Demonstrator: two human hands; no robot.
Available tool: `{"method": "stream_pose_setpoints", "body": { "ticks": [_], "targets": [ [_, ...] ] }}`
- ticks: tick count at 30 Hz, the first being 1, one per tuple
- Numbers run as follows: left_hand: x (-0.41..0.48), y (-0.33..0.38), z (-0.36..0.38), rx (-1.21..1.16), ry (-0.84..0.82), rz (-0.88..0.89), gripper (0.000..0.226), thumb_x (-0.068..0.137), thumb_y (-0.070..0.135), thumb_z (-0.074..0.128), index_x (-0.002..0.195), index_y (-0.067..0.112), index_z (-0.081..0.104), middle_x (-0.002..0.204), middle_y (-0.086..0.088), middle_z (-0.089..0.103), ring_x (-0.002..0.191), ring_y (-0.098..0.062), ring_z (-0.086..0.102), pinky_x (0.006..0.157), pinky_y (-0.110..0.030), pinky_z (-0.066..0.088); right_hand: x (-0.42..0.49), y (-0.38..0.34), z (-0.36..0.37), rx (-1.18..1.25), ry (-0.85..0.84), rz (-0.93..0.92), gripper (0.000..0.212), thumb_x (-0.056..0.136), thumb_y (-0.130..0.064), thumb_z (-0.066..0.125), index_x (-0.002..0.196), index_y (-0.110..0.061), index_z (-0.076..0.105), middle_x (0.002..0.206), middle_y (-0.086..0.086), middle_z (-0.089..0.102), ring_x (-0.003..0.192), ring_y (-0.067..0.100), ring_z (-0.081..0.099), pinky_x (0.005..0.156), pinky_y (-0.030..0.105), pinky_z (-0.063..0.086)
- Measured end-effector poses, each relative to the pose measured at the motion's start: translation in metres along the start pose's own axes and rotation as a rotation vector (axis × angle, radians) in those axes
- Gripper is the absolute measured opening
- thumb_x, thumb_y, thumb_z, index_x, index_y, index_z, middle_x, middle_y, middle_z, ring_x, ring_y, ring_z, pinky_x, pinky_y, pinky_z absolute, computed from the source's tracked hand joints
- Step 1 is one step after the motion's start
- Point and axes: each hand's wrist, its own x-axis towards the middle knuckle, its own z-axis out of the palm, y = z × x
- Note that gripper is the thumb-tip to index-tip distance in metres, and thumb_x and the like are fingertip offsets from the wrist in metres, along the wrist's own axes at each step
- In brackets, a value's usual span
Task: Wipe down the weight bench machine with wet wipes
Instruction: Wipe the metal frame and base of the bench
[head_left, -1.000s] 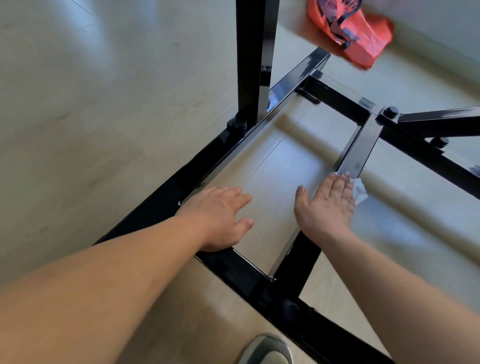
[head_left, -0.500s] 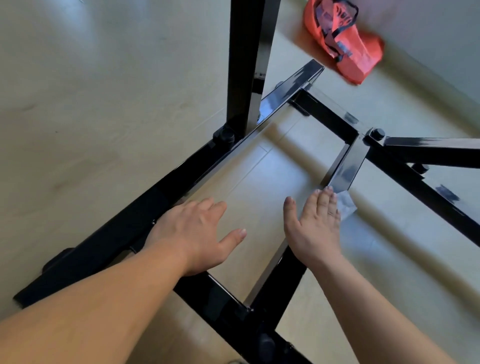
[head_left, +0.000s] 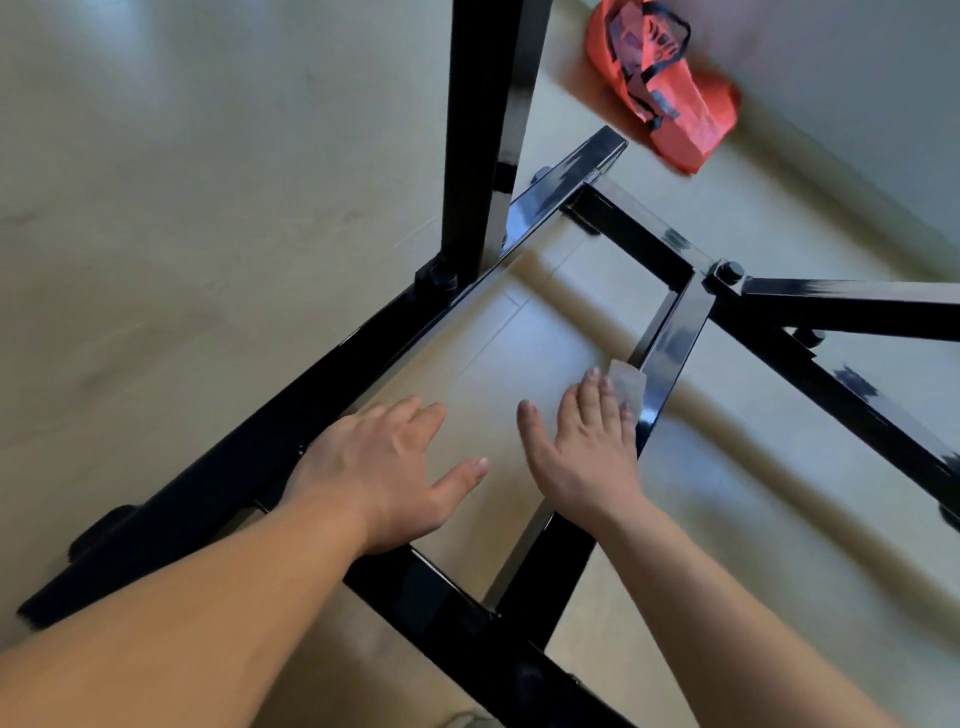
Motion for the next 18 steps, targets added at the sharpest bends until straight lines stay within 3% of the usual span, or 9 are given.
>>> {"method": "stream_pose_setpoints", "body": {
  "ticks": [6,9,11,14,18],
  "targets": [
    [-0.003,-0.001,0.002,-0.023,0.024,0.025,0.087,0.09,0.084,0.022,0.16,0.031,0.024,0.164,0.008,0.031,0.148,-0.015,0.034,0.118,-0.037,0.032,0.027,0.038,-0.021,0.014,0.009,0.144,0.085,0.106,-0.059,0.02,0.161,0.0,-0.008,0.17,0.018,-0.02,0.157,0.026,-0.023,0.127,0.04,-0.013],
    [-0.003,0.0,-0.001,-0.023,0.043,0.032,0.086,0.092,0.082,0.024,0.16,0.029,0.026,0.163,0.007,0.033,0.147,-0.016,0.036,0.117,-0.038,0.033,-0.026,0.001,-0.002,0.005,-0.025,0.037,0.09,0.101,-0.068,0.01,0.162,-0.003,-0.007,0.169,0.014,-0.022,0.155,0.024,-0.027,0.126,0.041,-0.017],
    [-0.002,0.0,0.0,-0.025,0.055,0.041,0.079,0.095,0.077,0.027,0.157,0.028,0.032,0.16,0.005,0.039,0.145,-0.018,0.039,0.116,-0.039,0.035,-0.072,-0.027,0.011,-0.029,-0.129,-0.129,0.093,0.096,-0.07,-0.002,0.164,-0.006,-0.002,0.171,0.011,-0.017,0.156,0.02,-0.025,0.124,0.042,-0.022],
    [-0.002,-0.001,0.002,-0.048,0.09,0.064,0.06,0.101,0.06,0.033,0.149,0.025,0.044,0.151,0.003,0.05,0.138,-0.02,0.047,0.11,-0.041,0.04,-0.11,-0.034,0.018,-0.047,-0.245,-0.326,0.075,0.104,-0.054,0.001,0.164,-0.013,0.023,0.173,0.006,0.01,0.16,0.016,-0.006,0.122,0.038,-0.024],
    [-0.002,-0.006,0.004,-0.065,0.09,0.062,0.054,0.102,0.053,0.037,0.149,0.026,0.045,0.15,0.005,0.051,0.136,-0.019,0.049,0.109,-0.041,0.042,-0.063,0.0,0.003,-0.197,-0.056,-0.287,0.06,0.105,-0.04,0.016,0.135,-0.017,0.063,0.151,0.0,0.053,0.153,0.018,0.024,0.128,0.036,-0.009]
  ]
}}
